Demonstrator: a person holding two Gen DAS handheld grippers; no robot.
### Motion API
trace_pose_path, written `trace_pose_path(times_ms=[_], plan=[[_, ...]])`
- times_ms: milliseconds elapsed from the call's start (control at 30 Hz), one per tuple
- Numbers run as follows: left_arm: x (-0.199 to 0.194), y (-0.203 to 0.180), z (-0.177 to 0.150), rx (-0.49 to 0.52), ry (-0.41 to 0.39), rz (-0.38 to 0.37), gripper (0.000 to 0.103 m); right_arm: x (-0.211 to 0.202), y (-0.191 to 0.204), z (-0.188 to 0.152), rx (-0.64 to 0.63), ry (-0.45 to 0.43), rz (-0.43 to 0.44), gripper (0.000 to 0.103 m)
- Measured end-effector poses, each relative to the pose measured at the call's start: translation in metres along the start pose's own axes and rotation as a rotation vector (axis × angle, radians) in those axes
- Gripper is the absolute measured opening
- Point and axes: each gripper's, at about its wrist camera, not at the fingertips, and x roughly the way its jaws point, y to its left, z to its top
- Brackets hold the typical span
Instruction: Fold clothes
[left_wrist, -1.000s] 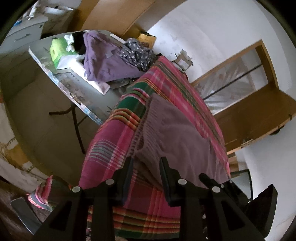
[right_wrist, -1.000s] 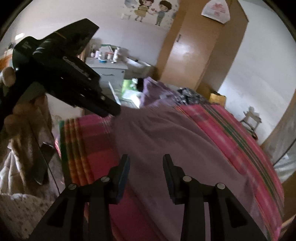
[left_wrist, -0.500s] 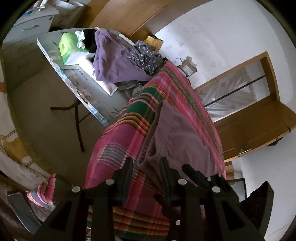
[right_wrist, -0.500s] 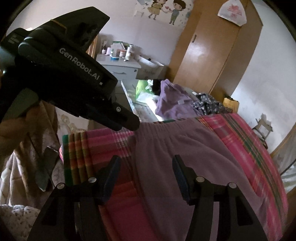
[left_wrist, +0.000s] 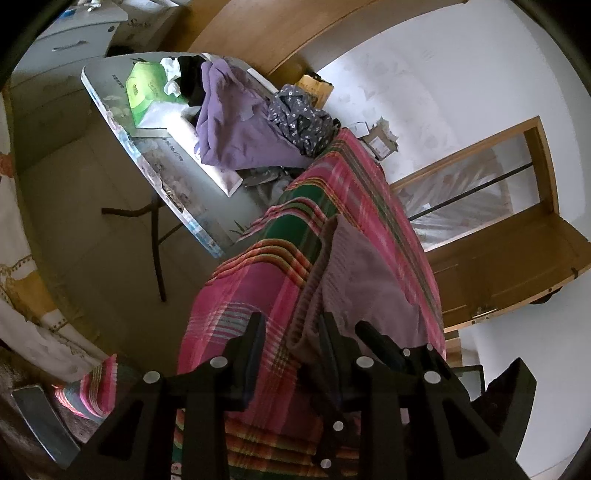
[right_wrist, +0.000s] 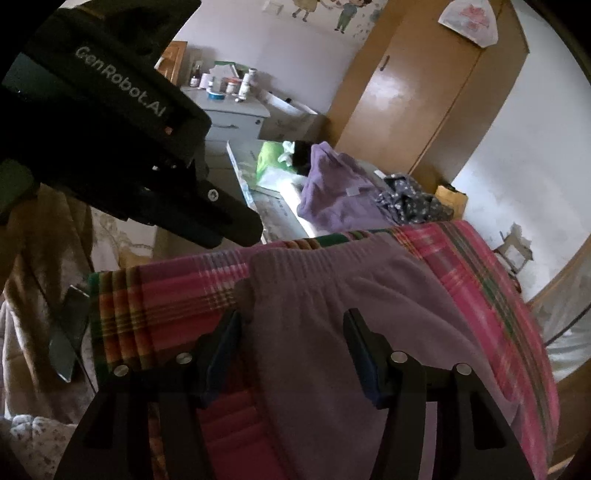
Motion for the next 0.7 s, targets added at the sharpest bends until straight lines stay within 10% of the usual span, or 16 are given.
trace_pose_path(times_ms=[167,700], plan=[[0.003,-0.005,0.005,0.015,0.002,0.007,0.03,-0.001,0.002,-0.002,-0.018,-0.004,0.015,0.045],[0.023,-0.015,0.02,0.051,0.046,0.05,0.03,0.001,0.014,0.002,-0.099,-0.027,-0.026,0.044]])
